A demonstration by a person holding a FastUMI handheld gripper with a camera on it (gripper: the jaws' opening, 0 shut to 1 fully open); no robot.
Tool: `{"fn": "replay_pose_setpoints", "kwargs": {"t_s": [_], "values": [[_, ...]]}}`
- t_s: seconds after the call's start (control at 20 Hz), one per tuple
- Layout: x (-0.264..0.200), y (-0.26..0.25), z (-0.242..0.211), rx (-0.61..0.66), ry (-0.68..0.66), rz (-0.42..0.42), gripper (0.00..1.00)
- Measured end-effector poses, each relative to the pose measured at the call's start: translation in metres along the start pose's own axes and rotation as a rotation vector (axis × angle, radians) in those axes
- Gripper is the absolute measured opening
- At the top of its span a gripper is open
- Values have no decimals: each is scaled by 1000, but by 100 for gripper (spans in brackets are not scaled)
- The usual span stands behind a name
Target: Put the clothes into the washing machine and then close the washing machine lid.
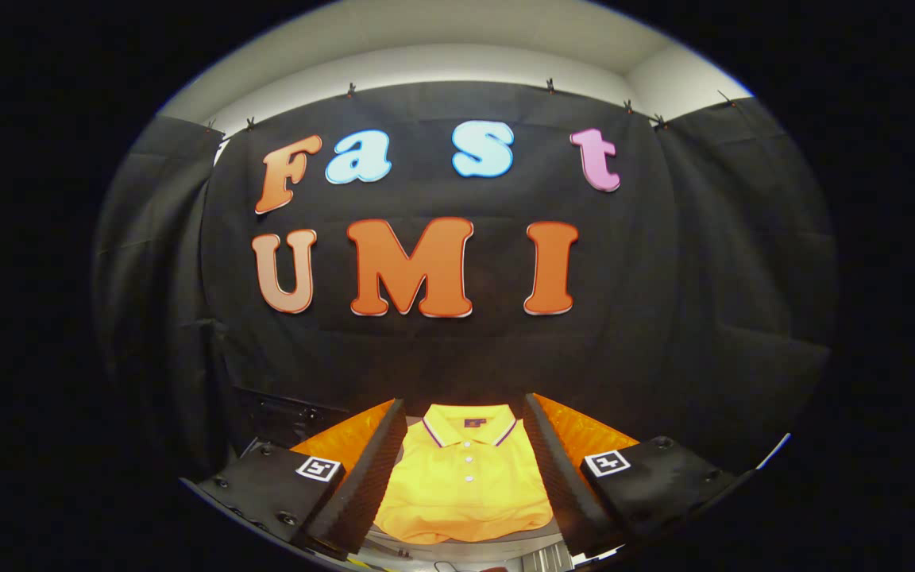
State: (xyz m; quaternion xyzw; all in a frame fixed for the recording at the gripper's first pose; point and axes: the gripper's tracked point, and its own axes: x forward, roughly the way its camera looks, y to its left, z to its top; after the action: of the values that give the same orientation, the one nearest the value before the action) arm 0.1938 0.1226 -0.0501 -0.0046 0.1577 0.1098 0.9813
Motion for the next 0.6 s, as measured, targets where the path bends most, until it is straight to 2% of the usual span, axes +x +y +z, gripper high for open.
{"fn": "replay_pose_setpoints", "kwargs": {"t_s": [0.3, 0.6], "values": [[87, -10, -67, 62, 247, -27, 96], [125, 0, -127, 41, 437, -9, 97]]}}
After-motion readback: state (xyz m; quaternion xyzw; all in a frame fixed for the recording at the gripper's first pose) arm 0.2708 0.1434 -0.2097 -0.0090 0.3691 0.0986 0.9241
